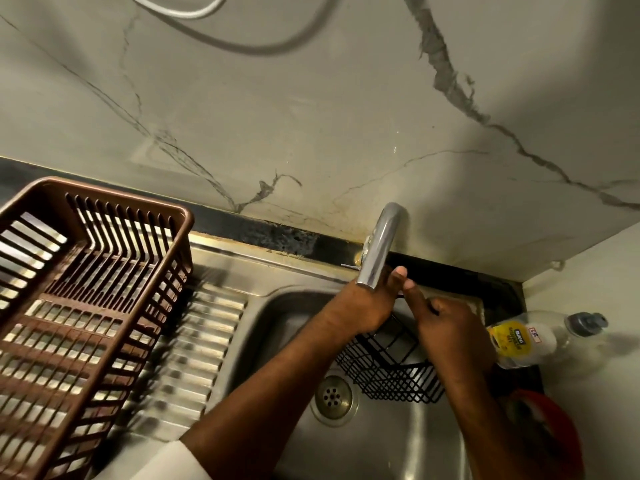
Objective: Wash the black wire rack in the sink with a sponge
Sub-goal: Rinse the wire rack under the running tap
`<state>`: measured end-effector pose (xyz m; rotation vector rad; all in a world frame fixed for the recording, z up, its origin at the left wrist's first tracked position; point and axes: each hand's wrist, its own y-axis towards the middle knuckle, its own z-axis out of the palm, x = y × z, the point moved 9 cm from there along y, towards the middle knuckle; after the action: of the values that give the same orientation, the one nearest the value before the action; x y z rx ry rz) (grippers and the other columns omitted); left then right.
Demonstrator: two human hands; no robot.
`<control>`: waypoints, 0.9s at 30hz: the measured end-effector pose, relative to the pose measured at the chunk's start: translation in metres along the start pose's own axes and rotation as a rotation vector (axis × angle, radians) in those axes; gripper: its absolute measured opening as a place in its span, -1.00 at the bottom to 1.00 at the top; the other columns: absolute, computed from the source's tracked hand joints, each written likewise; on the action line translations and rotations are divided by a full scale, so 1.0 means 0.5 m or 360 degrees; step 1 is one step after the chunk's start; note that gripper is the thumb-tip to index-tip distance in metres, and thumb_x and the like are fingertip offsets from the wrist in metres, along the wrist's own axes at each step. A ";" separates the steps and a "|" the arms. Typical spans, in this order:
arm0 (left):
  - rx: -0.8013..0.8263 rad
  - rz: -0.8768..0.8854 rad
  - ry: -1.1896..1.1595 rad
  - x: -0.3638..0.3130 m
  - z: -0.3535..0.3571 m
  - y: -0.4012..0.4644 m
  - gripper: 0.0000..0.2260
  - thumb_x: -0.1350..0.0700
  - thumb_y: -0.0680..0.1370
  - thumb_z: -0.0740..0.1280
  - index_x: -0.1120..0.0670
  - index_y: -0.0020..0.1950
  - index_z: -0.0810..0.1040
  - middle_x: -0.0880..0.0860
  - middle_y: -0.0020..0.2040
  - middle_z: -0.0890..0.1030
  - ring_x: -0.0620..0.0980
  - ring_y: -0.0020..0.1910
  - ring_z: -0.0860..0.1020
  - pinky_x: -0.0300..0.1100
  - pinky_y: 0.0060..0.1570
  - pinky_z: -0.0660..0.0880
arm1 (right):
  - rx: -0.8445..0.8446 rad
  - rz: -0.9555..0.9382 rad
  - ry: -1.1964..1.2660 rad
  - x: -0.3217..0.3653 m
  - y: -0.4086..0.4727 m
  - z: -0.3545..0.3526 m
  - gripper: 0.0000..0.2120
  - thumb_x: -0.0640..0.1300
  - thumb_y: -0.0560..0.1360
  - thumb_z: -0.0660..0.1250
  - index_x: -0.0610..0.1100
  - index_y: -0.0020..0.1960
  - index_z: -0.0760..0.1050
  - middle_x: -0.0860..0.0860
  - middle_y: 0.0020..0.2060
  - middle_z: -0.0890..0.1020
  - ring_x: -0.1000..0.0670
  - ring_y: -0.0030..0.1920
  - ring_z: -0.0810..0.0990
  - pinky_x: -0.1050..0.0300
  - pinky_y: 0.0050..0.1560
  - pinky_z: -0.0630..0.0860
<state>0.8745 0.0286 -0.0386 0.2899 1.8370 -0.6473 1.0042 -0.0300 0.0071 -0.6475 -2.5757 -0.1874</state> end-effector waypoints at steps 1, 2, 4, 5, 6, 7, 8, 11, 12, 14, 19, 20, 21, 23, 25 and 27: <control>0.0020 0.0066 0.0047 -0.014 0.001 -0.005 -0.77 -0.20 0.71 0.03 -0.27 0.14 0.47 -0.29 -0.14 0.39 -0.43 -0.21 0.37 -0.66 -0.13 0.25 | -0.0008 0.0017 -0.0017 -0.002 -0.002 -0.003 -0.27 0.48 0.48 0.06 -0.15 -0.43 0.43 -0.01 -0.49 0.48 -0.04 -0.39 0.49 0.12 -0.32 0.40; 0.0060 0.0067 0.0030 -0.020 0.004 -0.009 -0.69 -0.22 0.70 0.02 -0.23 0.29 0.48 -0.30 -0.12 0.37 -0.43 -0.19 0.35 -0.66 -0.07 0.20 | -0.0022 0.0015 -0.0025 -0.003 -0.004 -0.007 -0.27 0.48 0.48 0.05 -0.14 -0.43 0.44 0.00 -0.49 0.50 -0.03 -0.39 0.49 0.13 -0.32 0.40; 0.0204 0.0124 -0.0080 -0.013 0.010 -0.013 -0.56 -0.34 0.64 0.06 -0.14 0.35 0.47 -0.13 0.01 0.51 -0.24 -0.08 0.48 -0.34 0.16 0.38 | -0.0040 -0.0020 0.0010 -0.005 -0.006 -0.018 -0.30 0.47 0.48 0.09 -0.11 -0.48 0.41 0.01 -0.52 0.48 -0.03 -0.42 0.48 0.14 -0.36 0.36; 0.0290 0.0133 -0.0166 0.001 0.011 -0.019 -0.56 -0.36 0.62 0.10 -0.17 0.38 0.42 0.02 0.18 0.55 -0.09 0.10 0.52 -0.13 0.27 0.41 | -0.0036 -0.0034 0.0043 -0.006 -0.006 -0.025 -0.30 0.45 0.48 0.12 -0.12 -0.50 0.38 0.01 -0.55 0.46 -0.03 -0.45 0.47 0.14 -0.38 0.32; 0.0376 0.0121 -0.0234 0.017 0.011 -0.030 -0.55 -0.30 0.64 0.13 -0.21 0.50 0.33 0.05 0.42 0.46 -0.05 0.34 0.44 -0.02 0.40 0.35 | -0.0017 -0.0038 0.0070 -0.007 -0.006 -0.030 -0.30 0.44 0.47 0.14 -0.13 -0.52 0.37 0.01 -0.57 0.45 -0.03 -0.46 0.46 0.15 -0.39 0.28; 0.0453 0.0123 -0.0293 0.030 0.010 -0.043 -0.54 -0.20 0.68 0.16 -0.25 0.58 0.22 -0.01 0.59 0.29 -0.07 0.51 0.28 0.00 0.51 0.24 | 0.0012 -0.0039 0.0086 -0.006 -0.005 -0.033 -0.30 0.44 0.47 0.15 -0.14 -0.52 0.38 0.00 -0.58 0.45 -0.03 -0.47 0.46 0.15 -0.39 0.27; 0.0494 0.0122 -0.0324 0.041 0.008 -0.053 -0.50 -0.11 0.69 0.20 -0.28 0.61 0.12 -0.08 0.64 0.17 -0.12 0.58 0.16 -0.04 0.55 0.16 | 0.0032 -0.0045 0.0090 -0.006 -0.005 -0.033 -0.29 0.43 0.47 0.16 -0.15 -0.52 0.39 0.00 -0.59 0.45 -0.04 -0.47 0.47 0.15 -0.39 0.27; 0.0452 0.0115 -0.0301 0.055 -0.008 -0.064 -0.45 0.02 0.69 0.23 -0.34 0.60 0.11 -0.23 0.61 0.16 -0.32 0.52 0.18 -0.32 0.43 0.17 | 0.0041 -0.0053 0.0125 -0.002 -0.009 -0.029 -0.29 0.42 0.47 0.20 -0.15 -0.54 0.36 0.01 -0.62 0.41 -0.02 -0.50 0.45 0.18 -0.41 0.26; 0.0440 0.0119 -0.0268 0.054 -0.014 -0.067 -0.46 0.06 0.69 0.23 -0.32 0.59 0.13 -0.26 0.57 0.19 -0.41 0.45 0.22 -0.43 0.37 0.19 | 0.0031 -0.0057 0.0128 0.000 -0.011 -0.027 -0.30 0.42 0.47 0.21 -0.14 -0.55 0.35 0.01 -0.63 0.41 -0.01 -0.50 0.45 0.17 -0.41 0.27; 0.0383 0.0098 -0.0289 0.064 -0.024 -0.069 -0.51 0.06 0.67 0.23 -0.20 0.57 0.19 -0.25 0.54 0.26 -0.41 0.45 0.28 -0.46 0.38 0.22 | 0.0020 -0.0047 0.0096 0.002 -0.012 -0.024 -0.31 0.45 0.46 0.19 -0.11 -0.53 0.40 0.03 -0.60 0.45 -0.01 -0.46 0.48 0.14 -0.37 0.36; 0.0312 0.0033 -0.0371 0.055 -0.015 -0.064 -0.53 -0.09 0.67 0.23 -0.22 0.59 0.25 -0.11 0.58 0.32 -0.15 0.54 0.27 -0.10 0.52 0.18 | 0.0041 0.0040 0.0086 -0.010 -0.008 -0.012 -0.30 0.46 0.47 0.15 -0.13 -0.45 0.50 0.04 -0.54 0.50 0.02 -0.42 0.48 0.16 -0.30 0.39; 0.0282 0.0020 -0.0387 0.046 -0.012 -0.058 -0.57 -0.08 0.69 0.22 -0.17 0.57 0.32 -0.05 0.54 0.40 -0.12 0.51 0.34 -0.05 0.53 0.23 | 0.0036 0.0052 0.0083 -0.010 -0.008 -0.010 -0.30 0.46 0.47 0.15 -0.14 -0.46 0.49 0.04 -0.55 0.49 0.00 -0.42 0.48 0.16 -0.32 0.36; 0.0248 0.0010 -0.0395 0.037 -0.010 -0.051 -0.61 -0.11 0.68 0.22 -0.12 0.52 0.40 0.01 0.45 0.50 -0.06 0.45 0.43 0.02 0.51 0.31 | 0.0024 0.0062 0.0091 -0.011 -0.008 -0.010 -0.29 0.46 0.47 0.14 -0.15 -0.46 0.48 0.03 -0.56 0.49 -0.01 -0.43 0.49 0.17 -0.35 0.32; 0.0199 -0.0020 -0.0397 0.024 -0.008 -0.037 -0.54 -0.31 0.58 0.28 -0.11 0.39 0.50 0.17 0.31 0.59 0.10 0.35 0.53 0.20 0.43 0.40 | 0.0009 0.0092 0.0129 -0.013 -0.010 -0.012 -0.29 0.45 0.48 0.13 -0.16 -0.46 0.47 0.00 -0.55 0.50 -0.03 -0.43 0.49 0.19 -0.37 0.29; 0.0266 -0.0092 -0.0384 0.028 -0.002 -0.022 -0.37 -0.47 0.45 0.31 -0.12 0.37 0.51 0.22 0.31 0.56 0.11 0.32 0.52 0.28 0.40 0.40 | -0.0010 0.0089 0.0159 -0.012 -0.008 -0.018 -0.30 0.42 0.50 0.14 -0.17 -0.46 0.47 -0.01 -0.53 0.51 -0.02 -0.43 0.49 0.19 -0.37 0.29; 0.0347 -0.0101 -0.0355 0.020 -0.003 -0.012 -0.43 -0.41 0.53 0.25 -0.13 0.44 0.45 0.01 0.40 0.51 -0.09 0.32 0.45 0.03 0.26 0.46 | -0.0030 0.0072 0.0184 -0.012 -0.005 -0.025 -0.29 0.42 0.50 0.13 -0.17 -0.46 0.46 -0.03 -0.53 0.50 -0.04 -0.42 0.49 0.15 -0.36 0.31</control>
<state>0.8667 0.0236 -0.0456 0.2913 1.5694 -0.8904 1.0129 -0.0378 0.0153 -0.6812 -2.4489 -0.2277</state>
